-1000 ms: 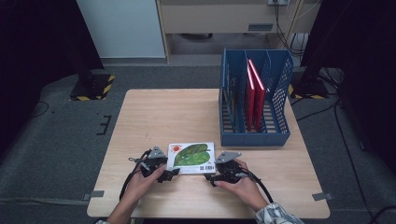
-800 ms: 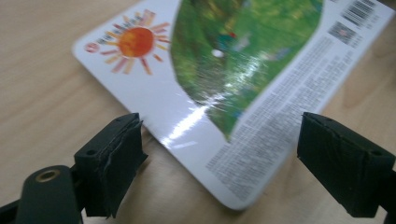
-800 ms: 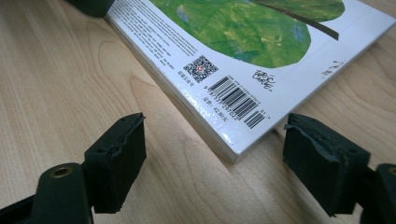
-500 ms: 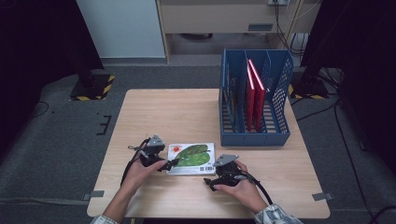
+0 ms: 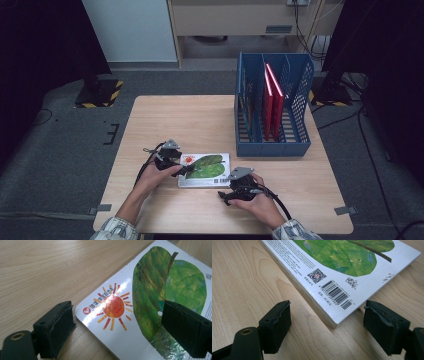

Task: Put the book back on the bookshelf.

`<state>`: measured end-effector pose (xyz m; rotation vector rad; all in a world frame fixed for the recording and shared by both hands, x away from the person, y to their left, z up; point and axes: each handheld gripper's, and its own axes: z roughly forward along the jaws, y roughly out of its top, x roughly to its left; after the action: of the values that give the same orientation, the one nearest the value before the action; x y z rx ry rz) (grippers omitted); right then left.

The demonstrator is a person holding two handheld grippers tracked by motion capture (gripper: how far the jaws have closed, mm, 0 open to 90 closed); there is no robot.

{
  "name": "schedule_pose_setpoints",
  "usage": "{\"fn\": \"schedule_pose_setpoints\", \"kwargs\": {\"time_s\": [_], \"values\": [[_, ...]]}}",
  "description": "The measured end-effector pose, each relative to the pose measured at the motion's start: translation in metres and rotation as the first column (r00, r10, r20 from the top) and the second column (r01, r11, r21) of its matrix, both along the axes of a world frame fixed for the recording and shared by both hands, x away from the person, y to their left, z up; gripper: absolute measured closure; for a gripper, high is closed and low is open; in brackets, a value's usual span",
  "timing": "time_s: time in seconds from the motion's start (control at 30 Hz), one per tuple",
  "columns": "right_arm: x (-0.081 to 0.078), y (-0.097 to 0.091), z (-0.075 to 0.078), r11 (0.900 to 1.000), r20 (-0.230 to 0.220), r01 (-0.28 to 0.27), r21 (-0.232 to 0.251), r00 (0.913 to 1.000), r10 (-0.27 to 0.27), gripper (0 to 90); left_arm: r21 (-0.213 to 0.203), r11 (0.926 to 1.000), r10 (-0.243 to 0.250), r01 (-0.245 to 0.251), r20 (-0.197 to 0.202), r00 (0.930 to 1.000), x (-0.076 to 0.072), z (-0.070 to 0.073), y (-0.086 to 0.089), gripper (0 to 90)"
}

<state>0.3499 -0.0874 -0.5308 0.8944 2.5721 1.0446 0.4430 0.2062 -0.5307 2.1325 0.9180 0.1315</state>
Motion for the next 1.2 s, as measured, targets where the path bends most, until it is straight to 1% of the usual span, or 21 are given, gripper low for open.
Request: {"fn": "schedule_pose_setpoints", "kwargs": {"time_s": [0.03,0.13,0.3,0.37,0.47,0.5,0.53,0.6,0.7,0.77,0.8,0.87,1.0,1.1,1.13,1.2], "values": [[0.0,0.0,0.0,1.0,-0.003,-0.003,-0.001,1.0,0.003,22.2,-0.006,1.0,-0.004,0.004,-0.002,1.0,0.0,0.0,-0.001,10.0],[0.0,0.0,0.001,1.0,-0.004,-0.006,-0.002,1.0,0.006,23.3,0.011,0.9998,-0.015,0.015,0.006,0.9999,0.001,0.0,-0.002,10.1],[0.0,0.0,0.0,1.0,-0.001,0.0,0.002,1.0,0.0,23.5,0.004,0.9999,-0.014,0.014,0.011,0.9998,0.001,-0.001,-0.001,10.7],[0.0,0.001,0.0,1.0,-0.001,0.001,0.002,1.0,-0.001,22.1,0.009,1.0,-0.005,0.005,0.02,0.9998,0.001,-0.001,-0.001,10.6],[0.001,0.004,-0.001,1.0,0.0,0.007,-0.006,1.0,-0.007,17.3,0.007,1.0,-0.003,0.003,0.016,0.9999,0.001,-0.001,-0.002,11.6],[0.002,0.005,-0.001,0.9999,0.004,0.013,-0.006,0.9999,-0.013,15.8,0.017,0.9999,0.004,-0.004,0.016,0.9999,0.0,0.0,-0.003,11.8],[0.002,0.007,-0.002,0.9998,-0.001,0.019,-0.004,0.9998,-0.019,13.7,0.03,0.9995,0.005,-0.006,0.025,0.9997,0.0,0.001,-0.003,14.0],[0.003,0.01,-0.002,0.9997,-0.008,0.021,-0.011,0.9997,-0.021,9.7,0.017,0.9996,0.022,-0.023,0.015,0.9996,0.001,0.001,-0.002,17.7],[0.005,0.014,-0.003,0.9993,-0.01,0.03,-0.021,0.9995,-0.03,6.5,0.0,0.9997,0.026,-0.026,-0.007,0.9996,0.002,0.002,0.002,19.2],[0.006,0.014,-0.003,0.9991,-0.012,0.037,-0.021,0.9993,-0.037,6.8,0.014,0.9995,0.03,-0.03,-0.007,0.9995,0.002,0.003,0.003,19.4],[0.006,0.014,-0.003,0.9991,-0.011,0.038,-0.017,0.9992,-0.038,7.7,0.014,0.9994,0.033,-0.033,-0.011,0.9994,0.001,0.003,0.003,19.3],[0.007,0.012,-0.002,0.9993,-0.011,0.034,-0.015,0.9994,-0.034,9.3,0.016,0.9994,0.03,-0.029,-0.016,0.9994,0.001,0.003,0.003,19.2],[0.006,0.012,-0.002,0.9993,-0.009,0.033,-0.016,0.9994,-0.033,9.1,0.037,0.9991,0.022,-0.022,-0.016,0.9996,-0.001,0.004,0.001,19.1],[0.006,0.012,-0.002,0.9993,-0.007,0.035,-0.017,0.9994,-0.035,8.7,0.023,0.9992,0.034,-0.034,-0.029,0.999,0.001,0.005,0.001,19.0],[0.005,0.013,-0.003,0.9992,-0.006,0.037,-0.017,0.9993,-0.037,8.0,0.027,0.9991,0.033,-0.032,-0.024,0.9992,0.0,0.005,0.001,19.5],[0.005,0.014,-0.003,0.9992,-0.009,0.036,-0.019,0.9993,-0.037,6.9,0.031,0.9985,0.045,-0.044,-0.021,0.9988,0.0,0.005,0.001,22.5]]}}
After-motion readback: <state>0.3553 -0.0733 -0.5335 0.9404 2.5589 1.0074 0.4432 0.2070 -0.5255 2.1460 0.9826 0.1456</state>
